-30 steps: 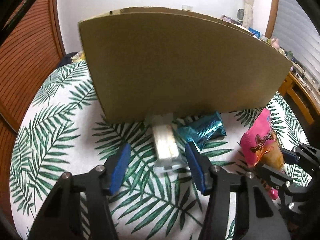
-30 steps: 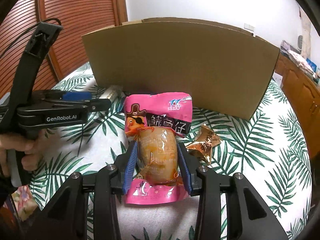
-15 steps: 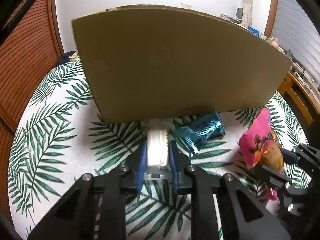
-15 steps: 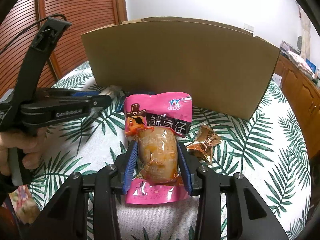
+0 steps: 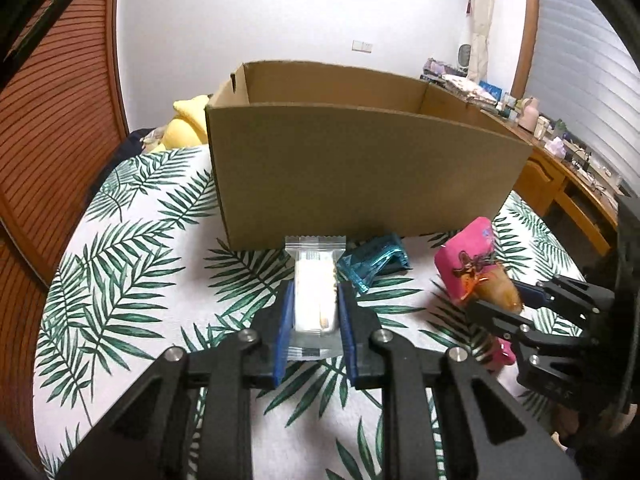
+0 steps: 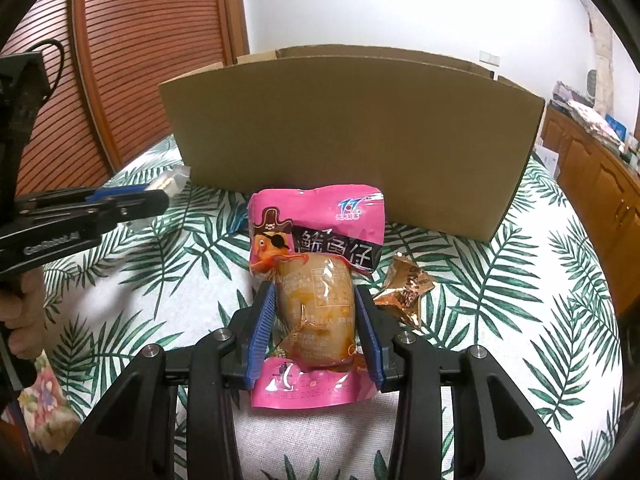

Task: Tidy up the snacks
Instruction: 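Carry the white bar and pink packet up over the box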

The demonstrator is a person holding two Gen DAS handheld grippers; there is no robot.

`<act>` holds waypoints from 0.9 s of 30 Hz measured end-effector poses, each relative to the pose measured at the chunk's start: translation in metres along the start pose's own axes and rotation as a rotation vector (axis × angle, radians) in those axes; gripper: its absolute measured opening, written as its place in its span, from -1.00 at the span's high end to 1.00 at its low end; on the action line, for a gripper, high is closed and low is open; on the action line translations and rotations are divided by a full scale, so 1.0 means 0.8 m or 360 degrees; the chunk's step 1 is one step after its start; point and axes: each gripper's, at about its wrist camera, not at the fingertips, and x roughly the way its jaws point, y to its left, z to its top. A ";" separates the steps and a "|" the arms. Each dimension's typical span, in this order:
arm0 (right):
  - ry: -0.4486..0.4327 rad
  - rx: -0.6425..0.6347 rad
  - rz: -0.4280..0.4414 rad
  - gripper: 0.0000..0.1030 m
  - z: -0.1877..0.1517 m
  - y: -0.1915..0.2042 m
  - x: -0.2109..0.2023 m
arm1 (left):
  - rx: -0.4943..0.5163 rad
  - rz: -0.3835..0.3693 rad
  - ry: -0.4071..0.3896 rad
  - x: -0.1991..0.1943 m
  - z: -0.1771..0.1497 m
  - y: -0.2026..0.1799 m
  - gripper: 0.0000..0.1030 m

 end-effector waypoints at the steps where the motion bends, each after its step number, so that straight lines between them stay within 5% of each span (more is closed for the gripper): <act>1: -0.0009 0.0003 -0.0002 0.23 0.000 -0.001 -0.001 | 0.0004 -0.0002 -0.0010 -0.002 0.000 -0.001 0.63; 20: -0.0155 0.0000 -0.0085 0.23 0.003 0.003 -0.031 | 0.0070 -0.0036 -0.0154 -0.061 0.028 -0.002 0.62; 27: -0.0268 -0.0005 -0.0034 0.23 0.038 0.002 -0.081 | 0.0101 -0.0033 -0.0186 -0.074 0.052 -0.007 0.63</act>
